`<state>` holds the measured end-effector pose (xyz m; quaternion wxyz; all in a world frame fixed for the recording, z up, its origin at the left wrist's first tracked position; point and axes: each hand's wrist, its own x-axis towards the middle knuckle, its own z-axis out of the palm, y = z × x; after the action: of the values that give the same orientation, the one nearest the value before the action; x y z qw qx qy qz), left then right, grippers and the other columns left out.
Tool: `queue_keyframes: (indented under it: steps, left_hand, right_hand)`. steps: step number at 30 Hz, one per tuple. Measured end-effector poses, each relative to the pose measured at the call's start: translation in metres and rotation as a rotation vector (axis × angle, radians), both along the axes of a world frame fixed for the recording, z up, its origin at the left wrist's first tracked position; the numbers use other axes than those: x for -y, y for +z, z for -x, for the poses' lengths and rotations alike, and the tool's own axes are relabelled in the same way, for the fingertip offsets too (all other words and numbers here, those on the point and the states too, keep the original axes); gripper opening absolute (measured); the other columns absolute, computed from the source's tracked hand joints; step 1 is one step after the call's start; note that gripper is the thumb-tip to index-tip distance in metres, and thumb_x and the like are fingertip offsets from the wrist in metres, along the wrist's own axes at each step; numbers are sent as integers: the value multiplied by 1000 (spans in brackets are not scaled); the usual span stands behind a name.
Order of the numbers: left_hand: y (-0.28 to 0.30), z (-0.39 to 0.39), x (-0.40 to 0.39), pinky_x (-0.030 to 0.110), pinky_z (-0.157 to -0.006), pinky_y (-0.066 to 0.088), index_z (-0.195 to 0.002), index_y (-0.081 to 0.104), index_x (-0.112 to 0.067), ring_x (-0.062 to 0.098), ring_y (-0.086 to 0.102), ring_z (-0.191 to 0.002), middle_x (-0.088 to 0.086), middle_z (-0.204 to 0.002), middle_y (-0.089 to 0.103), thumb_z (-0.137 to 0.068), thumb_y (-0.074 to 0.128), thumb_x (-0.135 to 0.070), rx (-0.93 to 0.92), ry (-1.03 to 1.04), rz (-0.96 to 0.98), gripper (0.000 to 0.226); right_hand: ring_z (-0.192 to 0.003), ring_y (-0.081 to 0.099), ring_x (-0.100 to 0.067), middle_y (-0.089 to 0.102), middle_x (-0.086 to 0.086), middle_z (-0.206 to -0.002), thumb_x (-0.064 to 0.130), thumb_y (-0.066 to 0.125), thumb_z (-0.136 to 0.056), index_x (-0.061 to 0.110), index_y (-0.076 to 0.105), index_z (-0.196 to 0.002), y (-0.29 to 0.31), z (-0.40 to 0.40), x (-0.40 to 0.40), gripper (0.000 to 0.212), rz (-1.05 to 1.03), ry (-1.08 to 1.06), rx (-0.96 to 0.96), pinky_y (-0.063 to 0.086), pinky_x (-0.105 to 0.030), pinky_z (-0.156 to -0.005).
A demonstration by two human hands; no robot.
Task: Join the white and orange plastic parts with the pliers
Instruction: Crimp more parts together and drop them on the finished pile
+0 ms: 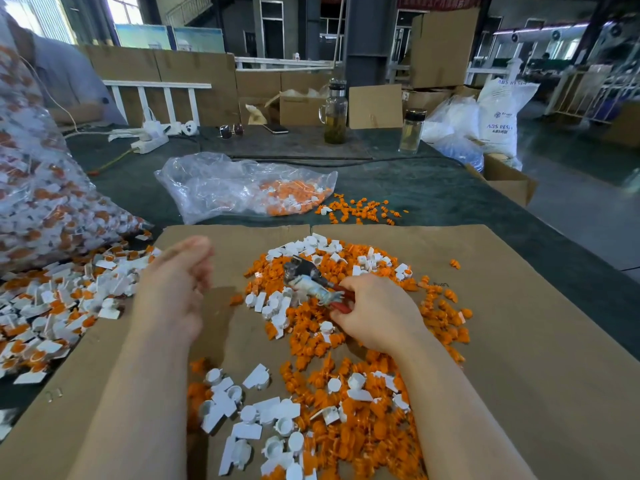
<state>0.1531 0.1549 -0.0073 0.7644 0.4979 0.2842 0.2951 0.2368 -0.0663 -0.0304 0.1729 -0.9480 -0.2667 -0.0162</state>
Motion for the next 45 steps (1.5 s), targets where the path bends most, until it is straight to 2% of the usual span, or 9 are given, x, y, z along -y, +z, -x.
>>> queue_keyframes:
  steps: [7, 10, 14, 17, 20, 25, 30, 37, 45]
  left_hand:
    - [-6, -12, 39, 24, -66, 45, -103, 69, -26, 13, 60, -82, -2, -93, 65, -88, 74, -24, -498, -397, -918, 16]
    - [-8, -15, 40, 28, -82, 44, -115, 68, -29, 18, 57, -103, -1, -112, 57, -88, 71, -21, -588, -486, -1097, 28]
    - [-11, -16, 47, 37, -92, 50, -110, 69, -32, 19, 55, -105, -1, -115, 53, -89, 69, -26, -619, -463, -1182, 21]
    - [-12, -16, 52, 42, -92, 52, -92, 65, -35, 21, 61, -101, -1, -111, 60, -87, 72, -26, -611, -418, -1157, 13]
    - [-13, -17, 55, 35, -67, 59, -87, 61, -31, 16, 70, -65, -2, -78, 72, -87, 70, -19, -497, -388, -988, 15]
    - [-5, -17, 66, 18, -38, 48, -95, 67, -33, 18, 67, -57, -5, -85, 70, -91, 70, -24, -278, -240, -685, 10]
    - [1, -17, 76, 7, -51, 48, -96, 73, -25, 3, 72, -65, -10, -73, 75, -86, 75, -15, -115, -237, -409, 14]
    - [0, -20, 85, 24, -65, 56, -86, 71, -9, 16, 73, -69, 9, -77, 76, -80, 81, -11, -90, -239, -232, 12]
    - [1, -19, 87, 18, -53, 53, -84, 72, -8, 12, 68, -57, 11, -72, 75, -76, 82, -3, -33, -240, -207, 14]
  right_hand:
    - [-78, 59, -13, 60, 8, -88, 46, 63, -87, 30, 63, -101, 0, -1, 1, 22, 50, -11, -26, 53, -30, -63]
    - [-73, 57, -9, 59, 11, -83, 46, 62, -88, 31, 60, -92, -1, -1, 2, 16, 9, -27, -25, 47, -25, -57]
    - [-71, 58, -9, 58, 11, -79, 47, 61, -89, 28, 61, -91, 1, -2, 4, 19, -130, -112, -10, 48, -26, -56]
    - [-70, 55, -8, 56, 12, -77, 47, 62, -89, 28, 60, -91, 4, -3, 4, 19, -250, -169, -7, 39, -23, -52]
    - [-72, 55, -9, 58, 10, -78, 46, 64, -88, 24, 59, -88, 6, -1, 3, 23, -344, -198, 2, 35, -22, -52]
    - [-70, 56, -3, 58, 15, -75, 37, 68, -87, 26, 60, -85, 10, 0, 3, 14, -547, -173, -51, 36, -18, -55]
    - [-78, 59, -1, 61, 18, -81, 31, 68, -88, 23, 67, -100, 11, 5, -3, 14, -666, -104, -42, 42, -17, -64]
    - [-77, 62, -4, 66, 14, -81, 38, 68, -87, 23, 67, -96, 12, 10, -8, 18, -715, -107, 34, 50, -23, -66]
    - [-77, 63, -2, 65, 17, -81, 34, 71, -86, 31, 62, -93, 13, 13, -9, 11, -749, -103, 68, 53, -23, -66]
